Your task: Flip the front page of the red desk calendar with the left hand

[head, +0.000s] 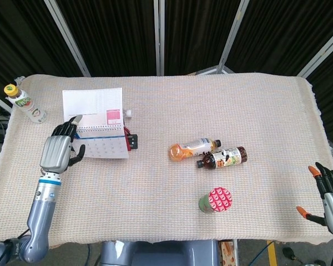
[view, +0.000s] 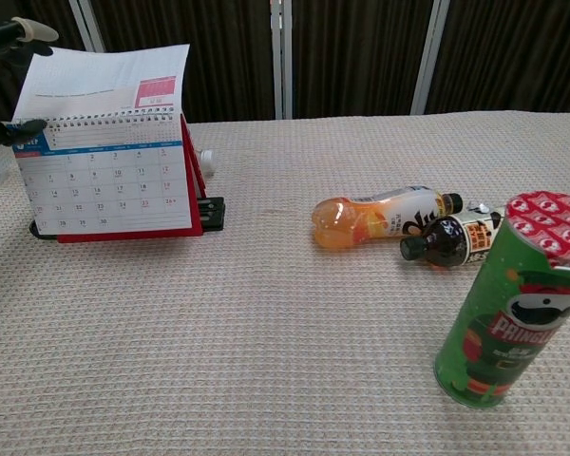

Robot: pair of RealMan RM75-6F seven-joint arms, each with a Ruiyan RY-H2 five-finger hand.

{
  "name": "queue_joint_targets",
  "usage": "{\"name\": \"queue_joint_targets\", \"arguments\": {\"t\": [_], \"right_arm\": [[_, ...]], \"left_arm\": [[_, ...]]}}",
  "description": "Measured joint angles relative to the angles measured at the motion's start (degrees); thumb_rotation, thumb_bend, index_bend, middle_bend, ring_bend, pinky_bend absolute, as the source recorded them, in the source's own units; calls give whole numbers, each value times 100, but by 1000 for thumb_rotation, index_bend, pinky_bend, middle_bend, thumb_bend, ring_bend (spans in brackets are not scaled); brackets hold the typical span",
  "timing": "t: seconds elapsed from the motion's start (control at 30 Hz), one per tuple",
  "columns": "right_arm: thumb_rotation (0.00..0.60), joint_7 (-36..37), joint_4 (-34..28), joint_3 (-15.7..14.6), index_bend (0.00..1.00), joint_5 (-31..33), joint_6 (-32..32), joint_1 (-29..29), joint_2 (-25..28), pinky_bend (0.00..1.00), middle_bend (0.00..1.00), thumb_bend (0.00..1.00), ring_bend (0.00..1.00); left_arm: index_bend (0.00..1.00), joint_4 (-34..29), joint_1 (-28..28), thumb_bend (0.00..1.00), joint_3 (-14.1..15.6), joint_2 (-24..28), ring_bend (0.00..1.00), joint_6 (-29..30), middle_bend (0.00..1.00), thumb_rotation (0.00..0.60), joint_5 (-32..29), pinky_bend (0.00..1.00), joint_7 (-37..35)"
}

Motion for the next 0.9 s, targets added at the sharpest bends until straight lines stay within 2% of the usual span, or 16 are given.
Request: {"name": "queue_joint_targets", "arguments": {"t": [0.07, 0.2, 0.4, 0.63, 0.77, 0.9], "right_arm": [[600, 11, 6, 7, 0, 25, -17, 3, 1, 0, 0, 0, 0], [600, 25, 36, 21, 0, 73, -59, 15, -9, 0, 0, 0, 0], [600, 18, 66, 26, 0, 109, -112, 31, -30, 0, 0, 0, 0], [600, -13, 56, 18, 0, 86, -104, 30, -41, 0, 0, 0, 0], [600, -23, 53, 16, 0, 71, -84, 24, -46, 0, 0, 0, 0], [600, -48, 54, 5, 0, 33, -63, 19, -61, 0, 0, 0, 0]], "left_arm": [[0, 27, -118, 188, -65, 122, 0, -375, 0, 600, -358, 10, 98], [0, 191, -401, 124, -178, 296, 0, -1019, 0, 600, -1066, 14, 292], [0, 461, -714, 119, -225, 423, 0, -1623, 0, 600, -1685, 77, 386], [0, 597, -839, 121, -75, 453, 52, -1892, 0, 600, -1824, 114, 308], [0, 628, -849, 123, -59, 467, 51, -1925, 0, 600, -1823, 100, 154], [0, 628, -769, 123, -82, 468, 5, -1715, 0, 600, -1604, 71, -64]]}}
